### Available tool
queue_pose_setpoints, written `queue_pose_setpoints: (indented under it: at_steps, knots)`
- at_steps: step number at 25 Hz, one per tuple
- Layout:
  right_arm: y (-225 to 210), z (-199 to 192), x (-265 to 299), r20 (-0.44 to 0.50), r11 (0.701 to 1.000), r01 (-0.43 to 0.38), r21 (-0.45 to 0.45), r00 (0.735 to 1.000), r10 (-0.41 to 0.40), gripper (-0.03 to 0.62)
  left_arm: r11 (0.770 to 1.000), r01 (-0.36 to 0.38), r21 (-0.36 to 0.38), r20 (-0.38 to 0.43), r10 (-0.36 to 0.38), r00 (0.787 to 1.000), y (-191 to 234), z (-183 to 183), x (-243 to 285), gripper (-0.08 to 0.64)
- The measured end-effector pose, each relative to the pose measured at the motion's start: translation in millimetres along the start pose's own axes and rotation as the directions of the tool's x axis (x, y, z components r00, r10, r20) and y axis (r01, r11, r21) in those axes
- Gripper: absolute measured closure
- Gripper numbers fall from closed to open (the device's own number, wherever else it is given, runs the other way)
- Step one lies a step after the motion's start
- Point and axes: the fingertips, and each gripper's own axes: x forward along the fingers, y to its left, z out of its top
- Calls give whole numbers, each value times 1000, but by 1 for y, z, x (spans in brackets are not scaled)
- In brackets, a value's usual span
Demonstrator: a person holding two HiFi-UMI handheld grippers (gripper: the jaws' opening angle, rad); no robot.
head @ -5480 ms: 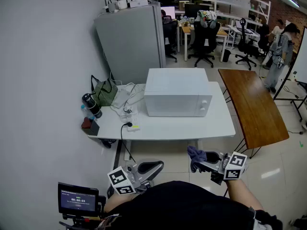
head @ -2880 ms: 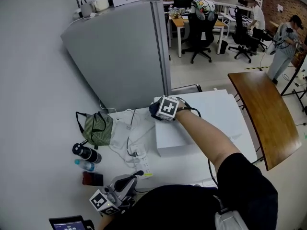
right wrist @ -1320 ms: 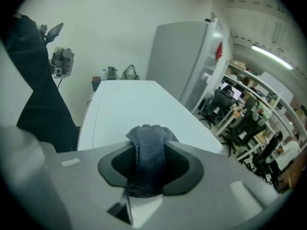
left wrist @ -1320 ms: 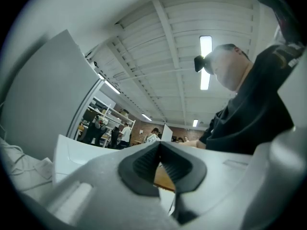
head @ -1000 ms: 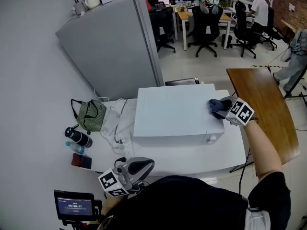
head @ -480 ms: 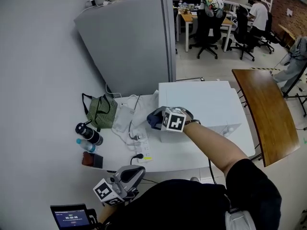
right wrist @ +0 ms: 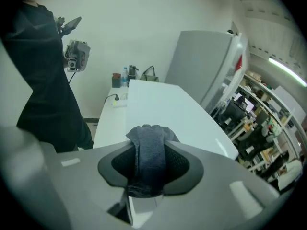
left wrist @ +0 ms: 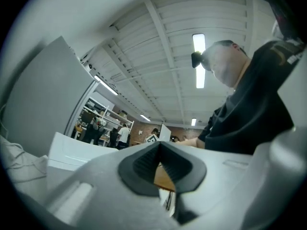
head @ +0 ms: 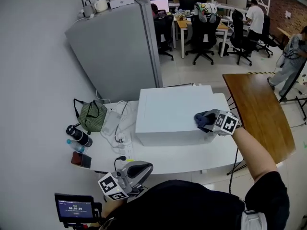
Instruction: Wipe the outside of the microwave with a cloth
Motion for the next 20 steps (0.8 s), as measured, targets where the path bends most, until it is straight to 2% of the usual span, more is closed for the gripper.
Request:
queue_pose_setpoints:
  at_steps: [4,6,7,9,12,15,20]
  knots:
    - [-31,-80,-66,-73,992,79,100,995,-72,462,999,37,-34,-26,-38,999,-18,-6,44,555]
    - [-42,-98,-73,-81,989,101,107,992,-93,460,999,36,-33,-40,-37,999,-17,-11,53,555]
    - [-45,-92,-73,-55,988,106,109,993,-101,460,999,30,-31,-42,-31,999,-15,-11,53,555]
    - [-39,-53,-66,35,992,88,95,995,-91,460,1000,15,-27,-38,-16,999,-12,-6,45,555]
    - [5,34,-19,137,1000,-10,-14,990,12,460,1000,-8,-14,-14,7,1000,-7,-1,17,555]
    - [58,125,56,177,986,-81,-146,978,107,460,999,-34,3,7,34,999,0,-4,-29,555]
    - [101,255,162,169,973,-113,-201,974,148,460,994,-101,33,-4,102,995,9,21,-121,555]
